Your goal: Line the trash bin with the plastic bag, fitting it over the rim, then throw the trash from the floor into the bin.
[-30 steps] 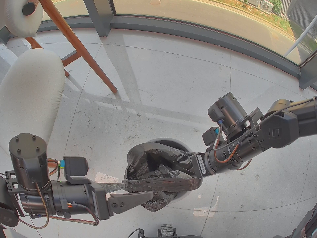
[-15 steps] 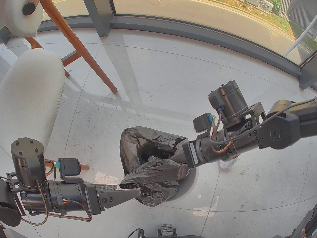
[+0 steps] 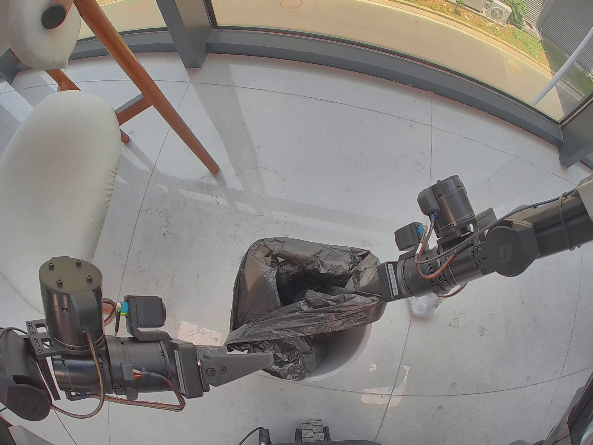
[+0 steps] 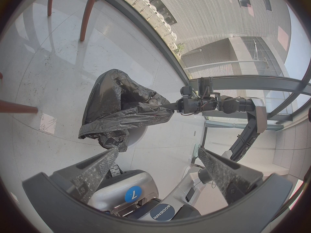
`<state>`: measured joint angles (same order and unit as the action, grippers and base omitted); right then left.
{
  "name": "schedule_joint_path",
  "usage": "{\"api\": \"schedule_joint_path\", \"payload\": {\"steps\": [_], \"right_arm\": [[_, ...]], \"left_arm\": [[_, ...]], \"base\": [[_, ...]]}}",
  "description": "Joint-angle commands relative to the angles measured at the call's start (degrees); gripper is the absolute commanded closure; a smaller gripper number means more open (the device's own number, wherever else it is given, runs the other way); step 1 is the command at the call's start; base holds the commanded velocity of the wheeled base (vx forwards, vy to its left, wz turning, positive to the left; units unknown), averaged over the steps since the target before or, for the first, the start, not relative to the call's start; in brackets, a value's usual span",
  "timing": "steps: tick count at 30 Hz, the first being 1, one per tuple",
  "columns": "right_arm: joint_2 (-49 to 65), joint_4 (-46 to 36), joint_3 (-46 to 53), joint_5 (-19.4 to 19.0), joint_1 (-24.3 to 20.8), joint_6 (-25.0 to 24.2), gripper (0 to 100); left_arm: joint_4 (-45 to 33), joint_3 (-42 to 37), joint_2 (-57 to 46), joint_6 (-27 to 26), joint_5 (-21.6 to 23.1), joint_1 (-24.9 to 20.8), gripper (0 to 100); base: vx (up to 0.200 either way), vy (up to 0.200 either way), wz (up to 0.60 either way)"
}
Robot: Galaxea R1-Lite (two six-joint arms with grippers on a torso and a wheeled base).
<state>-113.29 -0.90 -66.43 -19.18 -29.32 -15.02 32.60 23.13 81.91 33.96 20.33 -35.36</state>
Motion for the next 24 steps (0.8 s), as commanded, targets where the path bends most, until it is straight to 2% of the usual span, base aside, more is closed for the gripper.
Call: {"api": "schedule_joint_path", "payload": {"steps": [1, 3, 6, 8, 10, 12, 18, 24], "right_arm": [[-1.23, 1.17, 0.51, 0.02, 0.23, 0.08, 100], [-1.32, 0.81, 1.30, 0.02, 0.49, 0.25, 100], [-1.23, 1.17, 2.71, 0.02, 0.75, 0.17, 100], [-1.15, 1.25, 3.41, -0.07, 1.11, -0.01, 100], [-1.15, 1.25, 3.67, 0.02, 1.19, -0.10, 100], [-1.15, 1.43, 3.94, 0.02, 1.37, -0.10, 100], [-1.23, 5.21, 5.96, 0.02, 2.25, -0.10, 100], [-1.50, 9.95, 9.65, 0.02, 1.90, -0.19, 100]], "left_arm": [[-0.52, 1.13, 2.11, 0.67, 0.14, -0.06, 0], [-0.96, 0.87, 3.43, 3.21, 0.32, 0.12, 0], [-0.34, 1.75, 5.45, 11.65, 0.32, -0.23, 0], [-0.43, 4.30, 5.98, 22.99, 0.32, -1.99, 0], [-0.25, 5.79, 6.86, 30.20, 0.41, -2.96, 0], [0.27, 6.32, 8.79, 34.15, 0.32, -3.13, 0], [7.83, 6.23, 14.77, 35.56, -0.03, -3.92, 0], [9.68, 6.49, 17.58, 36.61, 0.23, -4.89, 0]], "base": [[0.000, 0.000, 0.00], [0.000, 0.000, 0.00], [0.000, 0.000, 0.00], [0.000, 0.000, 0.00], [0.000, 0.000, 0.00], [0.000, 0.000, 0.00], [0.000, 0.000, 0.00], [0.000, 0.000, 0.00]]}}
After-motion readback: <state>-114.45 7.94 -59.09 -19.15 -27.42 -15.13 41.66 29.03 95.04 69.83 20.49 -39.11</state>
